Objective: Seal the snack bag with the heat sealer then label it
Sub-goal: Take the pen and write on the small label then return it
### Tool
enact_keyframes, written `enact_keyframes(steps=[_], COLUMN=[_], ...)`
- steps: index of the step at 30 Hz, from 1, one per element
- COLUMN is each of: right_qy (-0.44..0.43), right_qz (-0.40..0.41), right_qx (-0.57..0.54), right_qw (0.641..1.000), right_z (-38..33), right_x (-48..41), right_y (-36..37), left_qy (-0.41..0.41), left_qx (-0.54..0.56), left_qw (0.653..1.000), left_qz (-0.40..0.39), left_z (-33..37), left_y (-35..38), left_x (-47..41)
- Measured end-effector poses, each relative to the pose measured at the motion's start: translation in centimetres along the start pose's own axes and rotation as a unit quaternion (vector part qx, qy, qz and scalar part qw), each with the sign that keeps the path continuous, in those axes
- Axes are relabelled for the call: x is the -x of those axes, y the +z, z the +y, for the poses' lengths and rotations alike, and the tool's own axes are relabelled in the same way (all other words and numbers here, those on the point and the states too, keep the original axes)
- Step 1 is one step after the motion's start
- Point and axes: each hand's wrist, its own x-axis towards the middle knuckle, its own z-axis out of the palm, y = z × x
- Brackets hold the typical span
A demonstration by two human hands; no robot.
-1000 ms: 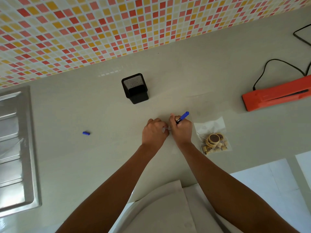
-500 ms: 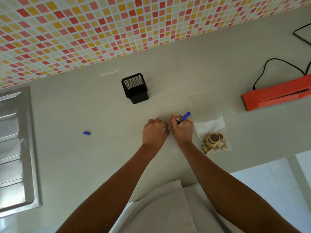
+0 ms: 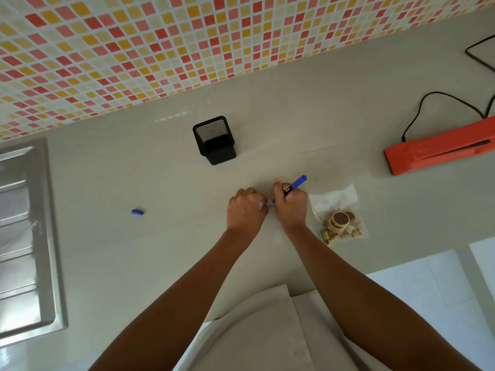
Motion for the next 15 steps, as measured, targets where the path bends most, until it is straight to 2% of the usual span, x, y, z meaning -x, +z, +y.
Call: enact_keyframes(steps=[15], right_qy=[-0.022], right_qz=[0.006], right_qx=[0.021], right_qw=[1.0], right_z=[-0.4], right_x=[0.07], right_y=[-0.22], left_qy=[-0.001], left_qx=[0.007], left_qw=[1.0], left_qz=[0.008], left_z=[0.21], left_y=[-0.27], left_x=[0.14])
